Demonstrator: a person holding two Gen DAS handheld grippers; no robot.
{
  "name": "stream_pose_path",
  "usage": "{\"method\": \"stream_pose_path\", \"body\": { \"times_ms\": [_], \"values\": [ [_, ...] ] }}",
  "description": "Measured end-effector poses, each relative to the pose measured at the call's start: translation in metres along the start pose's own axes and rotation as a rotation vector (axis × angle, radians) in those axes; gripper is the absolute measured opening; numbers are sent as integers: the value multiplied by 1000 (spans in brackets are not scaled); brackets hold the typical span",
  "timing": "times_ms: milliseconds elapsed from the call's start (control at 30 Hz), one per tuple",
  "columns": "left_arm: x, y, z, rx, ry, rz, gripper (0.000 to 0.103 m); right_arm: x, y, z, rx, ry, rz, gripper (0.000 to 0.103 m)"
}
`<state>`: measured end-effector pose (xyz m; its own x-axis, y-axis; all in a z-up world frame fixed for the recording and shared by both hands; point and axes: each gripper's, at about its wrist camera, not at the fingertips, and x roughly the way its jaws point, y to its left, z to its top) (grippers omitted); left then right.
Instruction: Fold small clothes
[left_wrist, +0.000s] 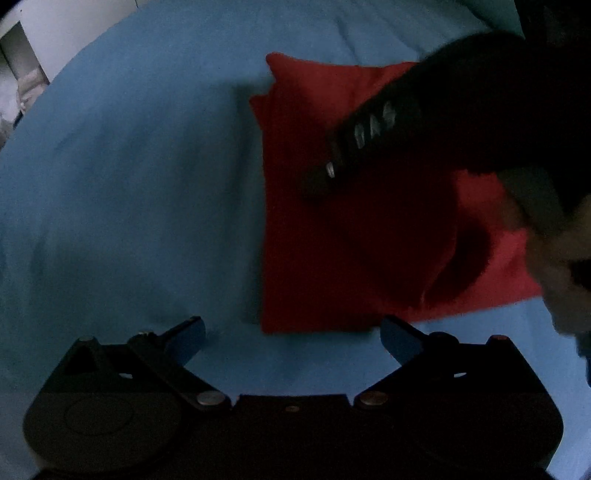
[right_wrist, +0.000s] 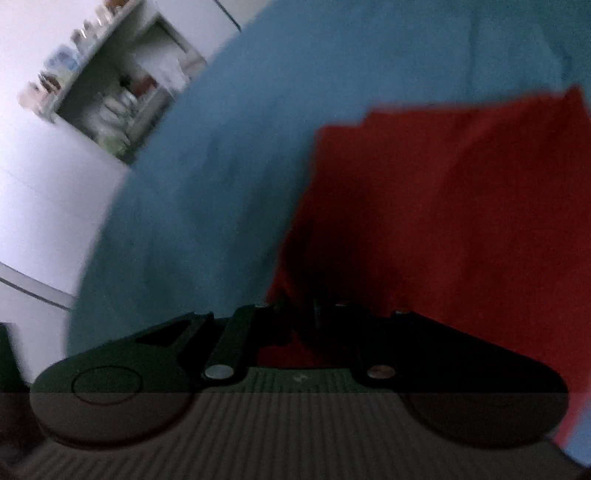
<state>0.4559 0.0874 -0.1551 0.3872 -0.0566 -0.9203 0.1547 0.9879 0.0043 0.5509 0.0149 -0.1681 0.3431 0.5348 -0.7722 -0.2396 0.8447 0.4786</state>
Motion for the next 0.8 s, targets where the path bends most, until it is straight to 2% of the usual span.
{"method": "stream_pose_path", "body": {
  "times_ms": [33, 100, 200, 233, 300, 400, 500, 667, 733, 800],
  "values": [
    [-2, 2, -4, -4, -13, -17, 102, -3, -1, -1, 13, -17, 25, 38],
    [-6, 4, -7, -13, -38, -37, 102, -17, -2, 1, 41, -33, 87, 71],
    [-18, 2, -8, -10, -77, -69, 102, -68, -7, 6, 22, -153, 120, 79],
    [-23, 2, -7, -5, -89, -77, 102, -85, -12, 6, 20, -194, 109, 81],
    [-32, -3, -4, 0, -116, -94, 102, -124, -21, 1, 11, -279, 38, 94],
    [-34, -11, 4, 9, -129, -111, 102, -165, -38, -27, -35, -351, -134, 96],
    [-27, -25, 10, -2, -136, -123, 102, -169, -47, -78, -71, -319, -278, 96],
    [-15, -29, 22, -50, -147, -88, 102, -141, -53, -148, -95, -235, -398, 96],
    [-11, -28, 25, -64, -142, -78, 102, -130, -54, -164, -77, -228, -430, 95],
    [-9, -27, 30, -65, -140, -75, 101, -118, -52, -163, -42, -246, -446, 95]
  ]
}}
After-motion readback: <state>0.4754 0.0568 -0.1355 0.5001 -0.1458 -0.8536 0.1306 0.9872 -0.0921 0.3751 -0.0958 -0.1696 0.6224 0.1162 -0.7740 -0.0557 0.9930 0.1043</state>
